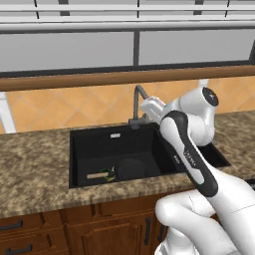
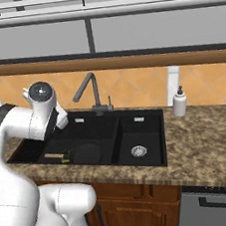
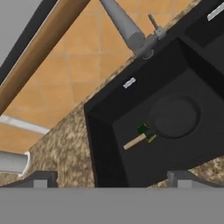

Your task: Pick the pan and sponge and place them into the sink. Then turn on the water.

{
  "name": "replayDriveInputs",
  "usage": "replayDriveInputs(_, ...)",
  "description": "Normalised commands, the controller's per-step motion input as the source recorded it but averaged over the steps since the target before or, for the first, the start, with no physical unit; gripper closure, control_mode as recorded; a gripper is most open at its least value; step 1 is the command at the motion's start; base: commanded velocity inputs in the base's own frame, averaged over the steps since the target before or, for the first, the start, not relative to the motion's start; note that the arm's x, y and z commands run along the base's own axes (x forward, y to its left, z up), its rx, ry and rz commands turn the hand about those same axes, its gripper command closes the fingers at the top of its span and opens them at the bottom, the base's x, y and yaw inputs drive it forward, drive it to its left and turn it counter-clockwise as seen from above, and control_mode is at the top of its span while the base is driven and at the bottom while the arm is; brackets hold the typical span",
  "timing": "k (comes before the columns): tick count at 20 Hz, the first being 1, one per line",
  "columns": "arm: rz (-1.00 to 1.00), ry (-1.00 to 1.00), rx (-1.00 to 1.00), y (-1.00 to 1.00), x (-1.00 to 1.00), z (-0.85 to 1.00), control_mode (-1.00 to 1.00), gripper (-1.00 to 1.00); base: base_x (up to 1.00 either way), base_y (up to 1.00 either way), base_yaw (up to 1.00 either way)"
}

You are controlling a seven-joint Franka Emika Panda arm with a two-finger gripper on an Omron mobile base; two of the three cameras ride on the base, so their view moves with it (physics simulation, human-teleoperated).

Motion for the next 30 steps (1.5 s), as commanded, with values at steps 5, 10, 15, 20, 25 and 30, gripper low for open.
replayDriveInputs(5,0.05,0.02,0.1,-0.84,-0.18,0.19,-1.0,-1.0,0.0,0.0,0.0)
replayDriveInputs(10,0.0,0.04,0.07,-0.5,0.03,0.0,-1.0,-1.0,0.0,0.0,0.0)
replayDriveInputs(15,0.0,0.04,0.01,-0.04,0.29,-0.18,-1.0,-1.0,0.0,0.0,0.0)
replayDriveInputs(20,0.0,0.04,0.04,-0.31,0.43,-0.16,-1.0,-1.0,0.0,0.0,0.0)
replayDriveInputs(25,0.0,0.05,0.02,-0.27,0.42,-0.21,-1.0,-1.0,0.0,0.0,0.0)
replayDriveInputs(30,0.0,0.06,0.02,-0.21,0.54,-0.3,-1.0,-1.0,0.0,0.0,0.0)
